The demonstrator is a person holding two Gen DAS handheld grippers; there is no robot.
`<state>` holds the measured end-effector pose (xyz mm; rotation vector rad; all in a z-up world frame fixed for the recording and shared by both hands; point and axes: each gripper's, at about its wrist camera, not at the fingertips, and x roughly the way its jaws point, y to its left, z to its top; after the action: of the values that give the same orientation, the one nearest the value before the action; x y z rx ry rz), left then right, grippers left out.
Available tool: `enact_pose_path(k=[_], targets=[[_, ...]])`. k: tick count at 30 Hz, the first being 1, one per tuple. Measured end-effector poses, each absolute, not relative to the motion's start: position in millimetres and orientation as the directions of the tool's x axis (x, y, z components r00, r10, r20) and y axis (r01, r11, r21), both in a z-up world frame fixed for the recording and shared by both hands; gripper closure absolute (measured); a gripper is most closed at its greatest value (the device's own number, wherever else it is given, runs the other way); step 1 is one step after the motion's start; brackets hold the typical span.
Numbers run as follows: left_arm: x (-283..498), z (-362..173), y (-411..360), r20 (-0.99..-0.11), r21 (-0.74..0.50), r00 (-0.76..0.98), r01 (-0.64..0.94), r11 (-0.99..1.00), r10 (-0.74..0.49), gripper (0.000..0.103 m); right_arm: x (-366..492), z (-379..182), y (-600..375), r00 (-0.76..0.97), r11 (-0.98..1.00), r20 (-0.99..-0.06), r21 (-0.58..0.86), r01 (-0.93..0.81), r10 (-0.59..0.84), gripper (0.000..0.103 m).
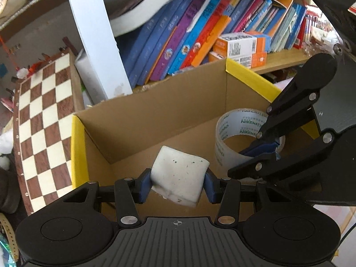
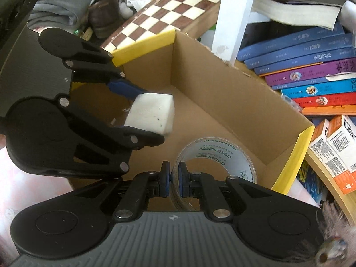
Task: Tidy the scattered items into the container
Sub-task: 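Lower the sponge into the yellow box with the left tool while the right tool lowers the tape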
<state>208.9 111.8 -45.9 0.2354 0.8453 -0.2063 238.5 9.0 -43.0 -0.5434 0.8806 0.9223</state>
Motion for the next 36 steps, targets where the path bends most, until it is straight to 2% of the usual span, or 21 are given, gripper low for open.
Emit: enact_pose_path(k=[22,36], targets=[[218.3,-50.6,109.4,-0.822,0.099,0.558,0.337,0.936,-0.114,0.055,247.0,-53.6,3.8,0.240,0.512,-0.867,0.021,-0.859,0.437,0.095],[220.1,-50.4,108.9,-0.827,0.099,0.552,0.329,0.939,-0.106,0.052,248.8,-55.1,5.3,0.226,0.515,-0.873,0.033,-0.856,0.432,0.095]])
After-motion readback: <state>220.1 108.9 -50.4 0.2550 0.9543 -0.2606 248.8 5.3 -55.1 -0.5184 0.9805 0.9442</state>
